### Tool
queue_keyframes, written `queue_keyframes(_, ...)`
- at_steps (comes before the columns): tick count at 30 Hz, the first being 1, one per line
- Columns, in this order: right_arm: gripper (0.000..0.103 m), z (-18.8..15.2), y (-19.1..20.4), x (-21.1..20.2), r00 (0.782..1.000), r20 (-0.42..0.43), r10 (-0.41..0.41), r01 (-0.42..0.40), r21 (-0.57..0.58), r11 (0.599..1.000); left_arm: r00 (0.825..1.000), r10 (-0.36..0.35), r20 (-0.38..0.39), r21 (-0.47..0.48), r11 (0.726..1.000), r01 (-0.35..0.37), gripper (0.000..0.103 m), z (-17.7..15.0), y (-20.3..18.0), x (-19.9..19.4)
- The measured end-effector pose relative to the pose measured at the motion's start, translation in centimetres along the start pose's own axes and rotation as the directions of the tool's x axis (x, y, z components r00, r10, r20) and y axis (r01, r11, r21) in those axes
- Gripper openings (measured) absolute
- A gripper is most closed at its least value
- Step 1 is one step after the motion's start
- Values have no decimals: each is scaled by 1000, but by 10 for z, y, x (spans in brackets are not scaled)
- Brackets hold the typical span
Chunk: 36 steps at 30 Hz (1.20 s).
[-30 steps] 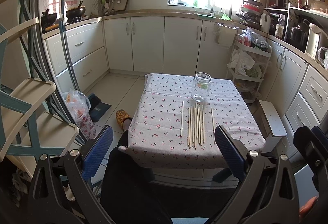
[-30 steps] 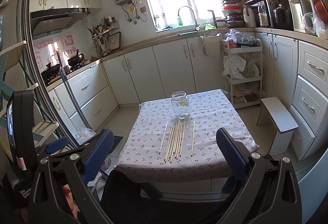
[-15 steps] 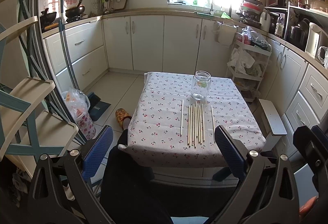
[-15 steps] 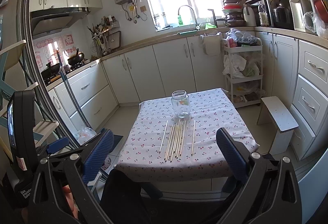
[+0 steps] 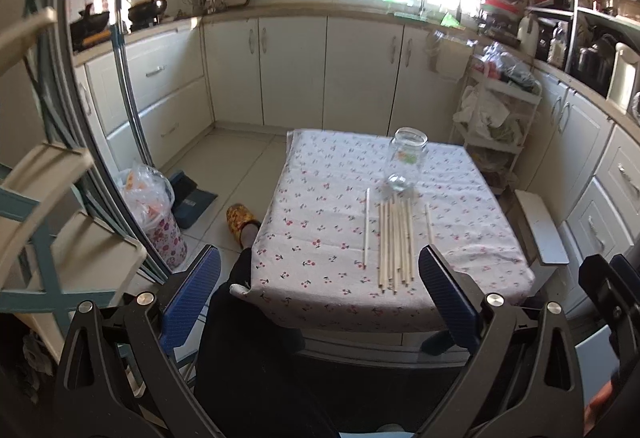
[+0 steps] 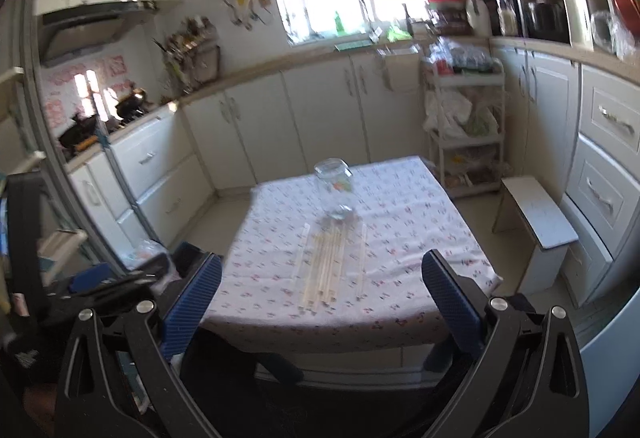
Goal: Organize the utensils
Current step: 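Grasp a wooden chopstick with the right gripper while the left gripper grasps another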
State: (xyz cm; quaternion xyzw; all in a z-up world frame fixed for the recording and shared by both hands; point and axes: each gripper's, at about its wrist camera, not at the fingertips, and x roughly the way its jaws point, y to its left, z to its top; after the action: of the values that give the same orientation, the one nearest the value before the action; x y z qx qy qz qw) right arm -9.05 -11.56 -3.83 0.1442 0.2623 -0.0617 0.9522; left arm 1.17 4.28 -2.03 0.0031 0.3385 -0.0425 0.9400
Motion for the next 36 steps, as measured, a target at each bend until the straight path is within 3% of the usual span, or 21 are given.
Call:
queue_keyframes(8,96,1,-31,98,989,-126,-78,79,1,997,995,15,-99,31,999,-12,95,9,2,89)
queue_keyframes(17,95,-4,-47,214,963,-244,-112,109,-25,994,979,19,-203,74,997,-4,95,24,-25,188)
queue_keyframes(18,93,-5,-48,223,960,-253,-116,112,-30,993,978,16,-207,73,997,-1,95,25,-27,197)
queue_keyframes(20,76,-7,-51,250,948,-296,-116,112,-30,993,976,30,-215,83,996,-12,95,30,-32,220)
queue_keyframes(23,65,-10,-53,283,934,-337,-119,110,-46,993,968,22,-249,72,997,-4,92,37,-36,254)
queue_keyframes(28,58,-9,-55,319,917,-376,-132,119,-58,991,962,20,-272,86,996,3,91,48,-50,300)
queue_keyframes(36,56,-6,-63,366,891,-428,-152,127,-86,988,950,34,-310,113,994,1,85,53,-74,355)
